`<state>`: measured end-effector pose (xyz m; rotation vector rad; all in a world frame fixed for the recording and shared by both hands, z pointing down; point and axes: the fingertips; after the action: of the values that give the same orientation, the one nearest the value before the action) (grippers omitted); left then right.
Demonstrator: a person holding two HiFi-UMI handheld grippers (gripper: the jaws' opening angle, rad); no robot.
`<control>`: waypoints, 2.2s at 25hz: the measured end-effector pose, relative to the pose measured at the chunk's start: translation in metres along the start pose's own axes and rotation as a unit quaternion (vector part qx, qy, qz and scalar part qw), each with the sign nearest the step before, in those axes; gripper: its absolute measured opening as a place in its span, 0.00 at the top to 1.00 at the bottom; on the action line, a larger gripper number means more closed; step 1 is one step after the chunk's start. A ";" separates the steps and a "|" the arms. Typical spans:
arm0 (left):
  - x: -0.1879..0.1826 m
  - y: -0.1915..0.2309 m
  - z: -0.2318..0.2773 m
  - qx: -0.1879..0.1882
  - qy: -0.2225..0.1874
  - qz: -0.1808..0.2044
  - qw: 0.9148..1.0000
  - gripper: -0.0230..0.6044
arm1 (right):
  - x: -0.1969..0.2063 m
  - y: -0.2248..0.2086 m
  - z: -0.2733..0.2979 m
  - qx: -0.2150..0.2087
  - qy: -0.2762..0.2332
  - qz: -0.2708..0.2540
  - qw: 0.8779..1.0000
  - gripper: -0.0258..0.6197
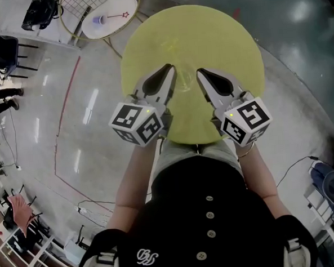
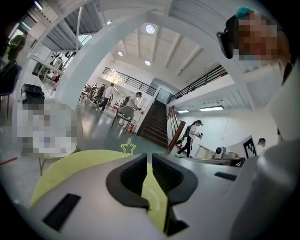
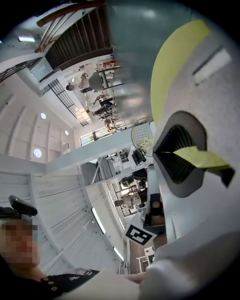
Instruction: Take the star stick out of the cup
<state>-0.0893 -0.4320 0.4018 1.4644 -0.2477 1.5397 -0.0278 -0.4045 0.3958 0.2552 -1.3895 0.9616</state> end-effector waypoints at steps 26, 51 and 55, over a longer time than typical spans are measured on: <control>0.027 0.032 0.040 0.000 0.071 0.003 0.997 0.78 | 0.015 -0.016 0.024 0.019 0.011 0.046 0.999 0.96; 0.038 0.046 0.072 0.038 0.123 0.052 0.990 0.84 | 0.032 -0.038 0.023 0.043 0.024 0.065 0.997 0.96; 0.036 0.049 0.071 0.031 0.118 0.050 0.991 0.88 | 0.031 -0.039 0.023 0.045 0.023 0.064 0.997 0.96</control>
<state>-0.0717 -0.4906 0.4731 1.3183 -0.1364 1.7991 -0.0203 -0.4305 0.4434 0.2106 -1.3346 1.1309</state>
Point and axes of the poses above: the fingertips, and each gripper's own axes: z forward along the fingers, y to its left, x out of its underside, and after that the axes turned 4 degrees about -x, right-handed
